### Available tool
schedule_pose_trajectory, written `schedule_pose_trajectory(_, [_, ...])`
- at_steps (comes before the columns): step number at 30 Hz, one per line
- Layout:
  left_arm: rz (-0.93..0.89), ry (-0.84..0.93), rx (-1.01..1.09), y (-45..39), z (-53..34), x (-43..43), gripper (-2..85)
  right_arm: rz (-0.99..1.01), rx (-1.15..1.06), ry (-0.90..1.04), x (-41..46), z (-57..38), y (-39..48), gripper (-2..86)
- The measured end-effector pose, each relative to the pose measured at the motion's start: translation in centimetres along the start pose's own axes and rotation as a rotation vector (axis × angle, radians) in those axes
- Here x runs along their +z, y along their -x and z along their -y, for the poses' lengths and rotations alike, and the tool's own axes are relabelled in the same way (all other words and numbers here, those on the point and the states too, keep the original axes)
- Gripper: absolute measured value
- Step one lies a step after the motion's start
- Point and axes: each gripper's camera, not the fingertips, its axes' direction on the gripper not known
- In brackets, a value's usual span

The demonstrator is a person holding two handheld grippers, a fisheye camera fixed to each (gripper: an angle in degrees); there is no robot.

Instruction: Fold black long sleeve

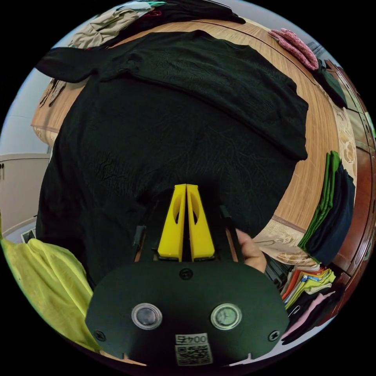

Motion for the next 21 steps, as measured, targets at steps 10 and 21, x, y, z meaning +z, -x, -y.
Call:
schedule_pose_trajectory(10, [-0.294, 0.042, 0.369, -31.7, 2.2, 8.4, 2.9, 0.030, -0.043, -0.070, 0.2, -0.7, -1.0, -0.8])
schedule_pose_trajectory(21, [-0.375, 0.363, 0.540, -55.7, -11.1, 28.1, 4.7, 0.109, -0.007, -0.129, 0.7, -0.2, -2.9, -0.8])
